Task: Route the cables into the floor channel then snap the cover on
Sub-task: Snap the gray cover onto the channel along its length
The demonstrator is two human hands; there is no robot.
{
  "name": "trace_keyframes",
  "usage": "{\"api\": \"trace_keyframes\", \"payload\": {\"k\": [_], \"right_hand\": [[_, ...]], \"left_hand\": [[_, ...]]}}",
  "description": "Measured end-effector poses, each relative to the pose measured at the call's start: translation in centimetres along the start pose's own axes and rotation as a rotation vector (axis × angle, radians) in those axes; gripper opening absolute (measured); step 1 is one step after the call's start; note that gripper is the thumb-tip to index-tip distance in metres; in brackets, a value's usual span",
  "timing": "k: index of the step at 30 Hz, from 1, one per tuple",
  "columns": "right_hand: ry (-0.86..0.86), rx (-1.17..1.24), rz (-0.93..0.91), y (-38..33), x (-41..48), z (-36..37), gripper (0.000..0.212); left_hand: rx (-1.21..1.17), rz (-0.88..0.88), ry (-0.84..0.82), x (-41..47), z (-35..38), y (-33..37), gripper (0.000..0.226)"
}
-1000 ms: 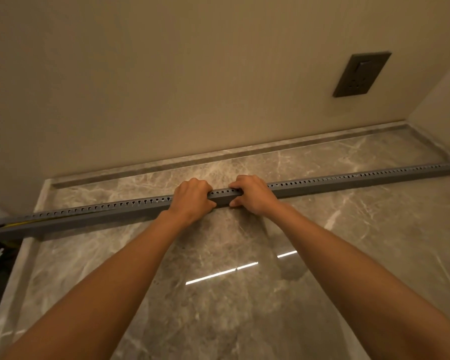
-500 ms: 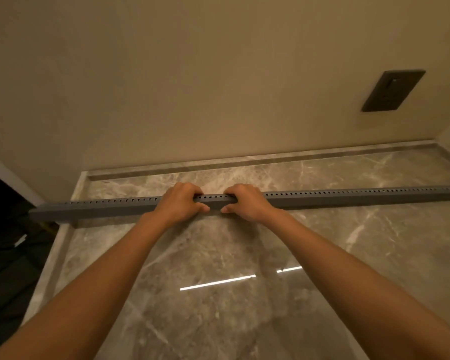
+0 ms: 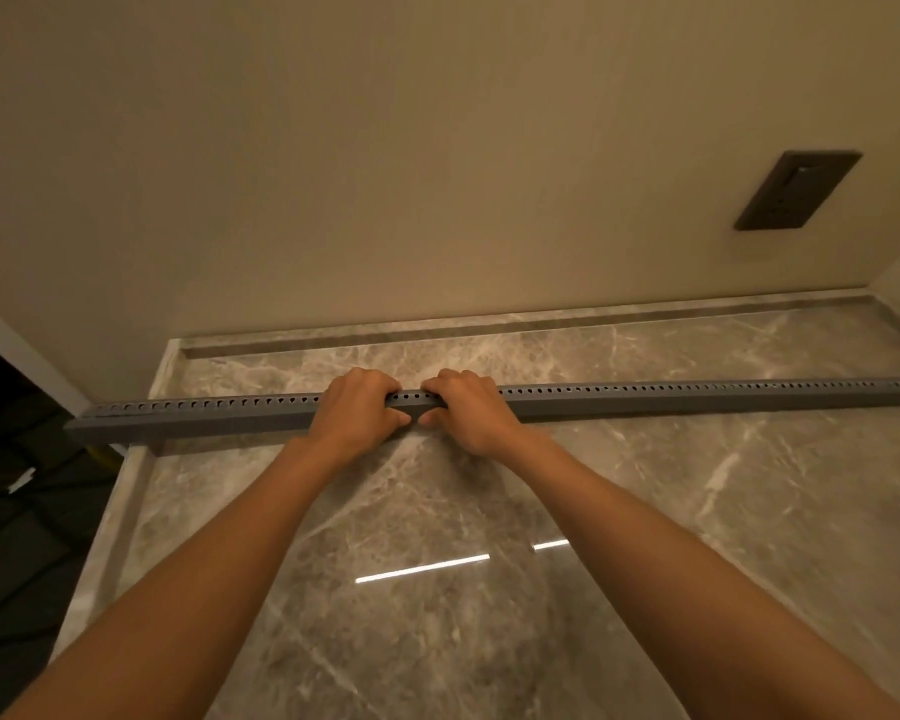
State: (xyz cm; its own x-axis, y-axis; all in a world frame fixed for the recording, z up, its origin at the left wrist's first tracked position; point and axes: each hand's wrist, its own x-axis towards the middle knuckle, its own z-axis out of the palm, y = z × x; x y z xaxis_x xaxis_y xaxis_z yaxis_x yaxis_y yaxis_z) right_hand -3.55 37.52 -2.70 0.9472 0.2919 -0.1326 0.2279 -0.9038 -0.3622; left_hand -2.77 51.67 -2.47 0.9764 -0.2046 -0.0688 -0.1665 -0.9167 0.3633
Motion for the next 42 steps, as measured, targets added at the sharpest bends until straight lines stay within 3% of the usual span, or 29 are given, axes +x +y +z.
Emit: {"api": "trace_keyframes", "payload": {"k": [12, 17, 24, 33, 42], "right_hand": [[-0.036, -0.116, 0.012, -0.3, -0.2, -0.2, 0.036], [-0.044, -0.115, 0.005, -1.5, 0.4, 0.0, 0.036], [-0.026, -0.057, -0.064, -5.8, 2.3, 1.8, 0.035], [0.037, -0.091, -0.058, -6.1, 2.2, 2.2, 0.024], [-0.038, -0.077, -0.027, -6.7, 2.5, 1.4, 0.028]], "left_hand": [[-0.078, 0.053, -0.107, -0.2, -1.1, -1.8, 0.031], [-0.061, -0.019, -0.097, -1.0, -2.8, -5.5, 0.031], [0.02, 0.018, -0.049, -1.7, -2.9, -6.1, 0.031], [0.085, 0.067, 0.058, -1.9, -2.3, -5.7, 0.023], [-0.035, 0.073, -0.028, -1.8, -3.2, -7.6, 0.031]]}}
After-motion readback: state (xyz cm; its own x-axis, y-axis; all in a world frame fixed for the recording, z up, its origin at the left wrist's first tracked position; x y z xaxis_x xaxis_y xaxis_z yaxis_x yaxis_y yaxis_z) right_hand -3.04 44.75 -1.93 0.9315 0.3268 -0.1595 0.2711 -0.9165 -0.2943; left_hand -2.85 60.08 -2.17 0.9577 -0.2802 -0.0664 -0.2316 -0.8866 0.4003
